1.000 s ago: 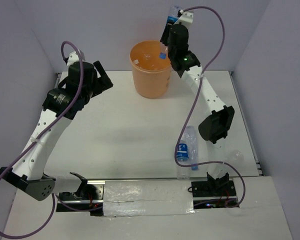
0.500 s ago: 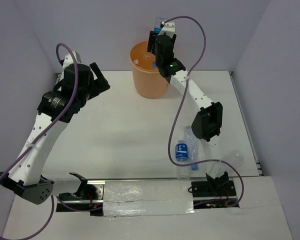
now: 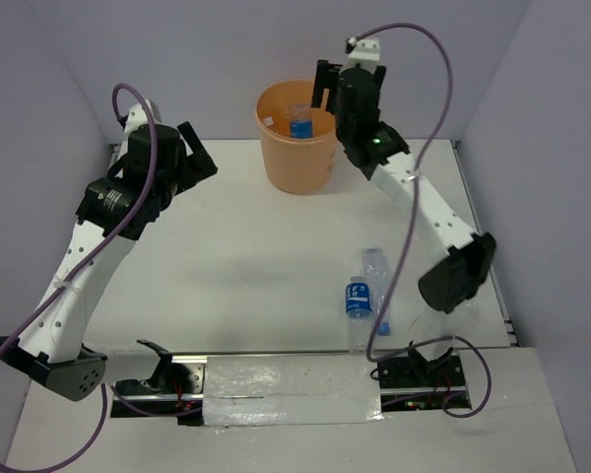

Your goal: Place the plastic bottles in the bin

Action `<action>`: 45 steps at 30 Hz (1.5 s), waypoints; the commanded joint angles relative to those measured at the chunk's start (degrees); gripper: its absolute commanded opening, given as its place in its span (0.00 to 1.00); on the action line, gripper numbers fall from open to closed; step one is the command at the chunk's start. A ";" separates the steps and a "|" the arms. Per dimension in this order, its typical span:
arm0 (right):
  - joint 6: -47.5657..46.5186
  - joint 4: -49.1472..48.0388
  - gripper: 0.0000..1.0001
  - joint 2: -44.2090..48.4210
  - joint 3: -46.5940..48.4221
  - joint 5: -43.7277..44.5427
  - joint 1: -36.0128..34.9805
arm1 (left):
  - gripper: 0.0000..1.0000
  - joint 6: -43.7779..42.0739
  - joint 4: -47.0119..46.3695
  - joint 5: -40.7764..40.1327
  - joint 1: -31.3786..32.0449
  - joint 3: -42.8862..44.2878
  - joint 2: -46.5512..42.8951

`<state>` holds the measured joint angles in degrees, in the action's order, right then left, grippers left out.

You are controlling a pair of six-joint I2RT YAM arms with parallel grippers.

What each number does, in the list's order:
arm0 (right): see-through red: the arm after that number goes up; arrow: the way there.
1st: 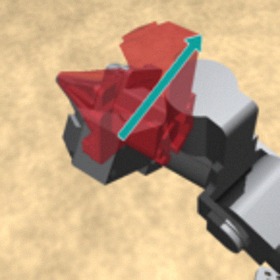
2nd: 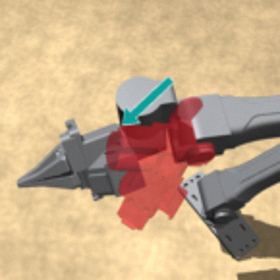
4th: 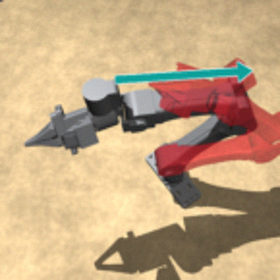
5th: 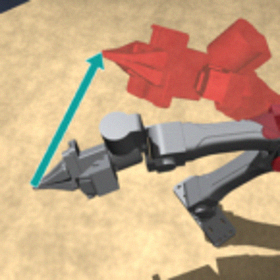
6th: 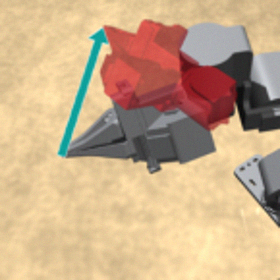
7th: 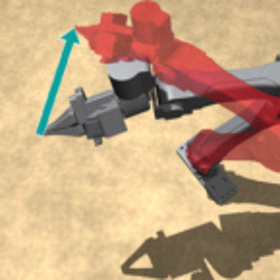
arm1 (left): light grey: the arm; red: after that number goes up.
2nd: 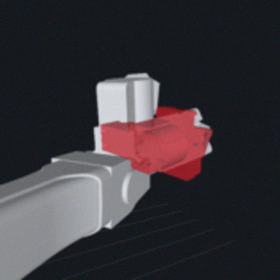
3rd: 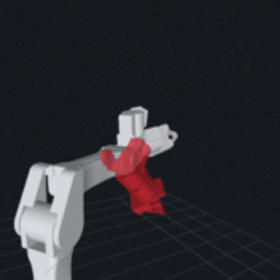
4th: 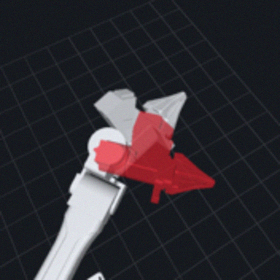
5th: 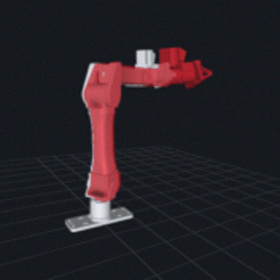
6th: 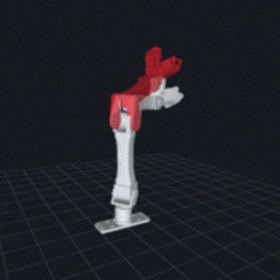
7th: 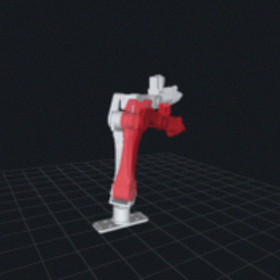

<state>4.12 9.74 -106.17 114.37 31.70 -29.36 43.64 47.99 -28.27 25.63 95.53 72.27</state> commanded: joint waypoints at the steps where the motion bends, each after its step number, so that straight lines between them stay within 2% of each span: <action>1: 2.20 6.58 0.90 13.16 -7.64 2.05 0.36 | 0.99 -1.19 -3.07 -0.82 -0.31 1.33 0.50; 10: 21.34 28.12 0.89 39.08 -42.00 -6.47 4.58 | 0.99 -1.80 -4.83 1.46 -0.31 1.33 1.29; 14: 26.46 31.04 0.90 45.34 -55.00 -11.13 6.25 | 0.99 -1.45 -5.36 3.13 -0.31 0.36 1.82; 15: 26.38 30.70 0.90 45.96 -56.61 -15.49 6.95 | 0.99 -1.36 -5.36 3.48 -0.31 0.36 1.91; 17: 26.20 30.16 0.90 45.36 -59.77 -18.68 8.88 | 0.99 -0.93 -5.27 4.10 -0.31 0.36 2.44; 18: 25.59 29.73 0.90 44.48 -60.40 -22.18 9.15 | 0.99 -0.84 -5.36 4.71 -0.31 0.36 2.61; 25: 25.59 26.83 0.90 34.54 -64.70 -25.01 11.78 | 0.99 -1.01 -5.19 4.89 -0.31 0.71 3.05; 32: 24.09 24.28 0.81 28.57 -64.45 -22.39 13.81 | 0.99 -1.19 -5.01 5.25 -0.31 0.71 3.49; 40: 22.60 23.31 0.79 22.15 -63.21 -20.90 14.33 | 0.99 -1.71 -5.36 4.72 -0.31 1.07 4.28; 43: 22.86 22.87 0.75 20.92 -63.21 -20.45 14.77 | 0.99 -1.45 -5.27 5.24 -0.31 0.80 4.37; 45: 22.95 22.78 0.68 20.57 -63.30 -19.84 14.86 | 0.99 -1.27 -5.27 5.60 -0.31 0.54 4.37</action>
<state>27.29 34.44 -85.10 49.19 9.65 -15.11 43.40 44.91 -23.31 25.63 95.53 76.53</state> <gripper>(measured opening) 0.696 0.993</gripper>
